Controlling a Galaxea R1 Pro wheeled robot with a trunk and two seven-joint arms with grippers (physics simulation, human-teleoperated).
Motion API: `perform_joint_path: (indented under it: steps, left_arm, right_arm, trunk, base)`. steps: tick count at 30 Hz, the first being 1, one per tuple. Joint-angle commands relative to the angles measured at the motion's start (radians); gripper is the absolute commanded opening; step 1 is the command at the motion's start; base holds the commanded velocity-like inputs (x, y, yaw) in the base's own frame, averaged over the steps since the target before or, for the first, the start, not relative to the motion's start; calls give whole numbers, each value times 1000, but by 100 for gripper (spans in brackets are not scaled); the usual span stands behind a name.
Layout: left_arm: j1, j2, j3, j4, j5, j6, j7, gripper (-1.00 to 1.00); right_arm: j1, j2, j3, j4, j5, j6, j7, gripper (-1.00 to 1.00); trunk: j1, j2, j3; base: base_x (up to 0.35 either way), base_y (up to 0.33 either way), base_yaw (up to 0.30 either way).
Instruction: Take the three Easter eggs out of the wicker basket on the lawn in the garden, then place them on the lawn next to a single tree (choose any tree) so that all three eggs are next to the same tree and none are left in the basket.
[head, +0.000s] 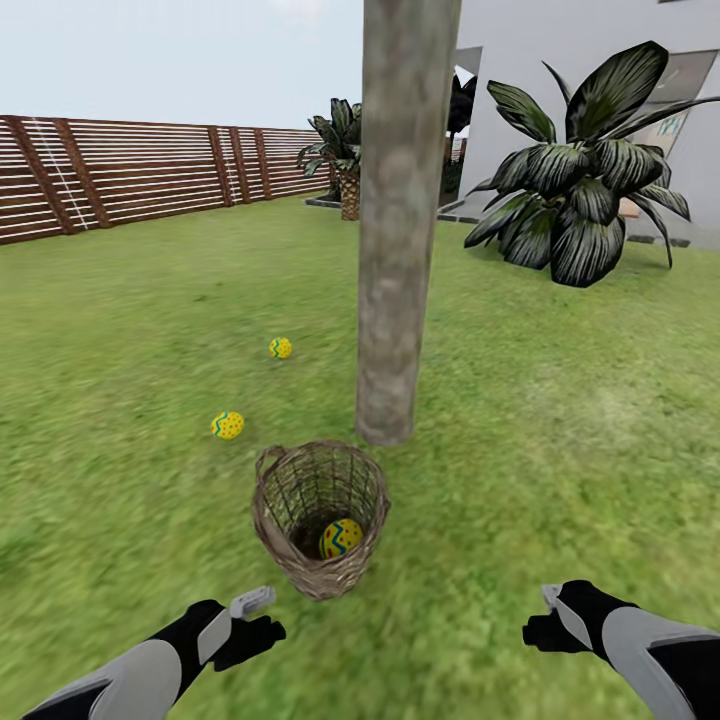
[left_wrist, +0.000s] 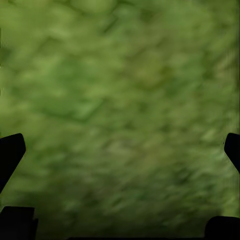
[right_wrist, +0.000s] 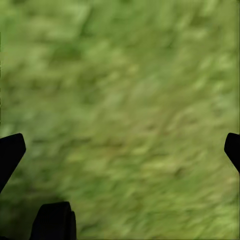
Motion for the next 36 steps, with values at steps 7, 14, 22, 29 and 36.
perform_joint_path:
  steps: [7,14,22,29,36]
  left_arm:
    - [0,6,3,-3,3,6,-1,100]
    - [0,2,2,-3,2,6,-1,100]
    - [0,-1,1,-1,2,6,-1,100]
    - [0,-1,3,-2,3,6,-4,100]
    - [0,-3,3,-1,3,5,-4,100]
  right_arm:
    - [-1,0,9,2,-10,1,4,100]
    - [-1,0,9,2,-10,1,4,100]
    - [-1,-5,8,2,-11,-2,4,100]
    - [-1,-30,1,-46,-19,-98,9,100]
    - [-1,-36,-5,-187,-23,-105,13,100]
  trunk:
    - [0,0,-1]
    - [0,0,-1]
    - [0,0,-1]
    - [0,0,-1]
    - [0,0,-1]
  base:
    - [31,14,0]
    - [0,0,0]
    - [0,0,0]
    - [0,0,0]
    - [0,0,0]
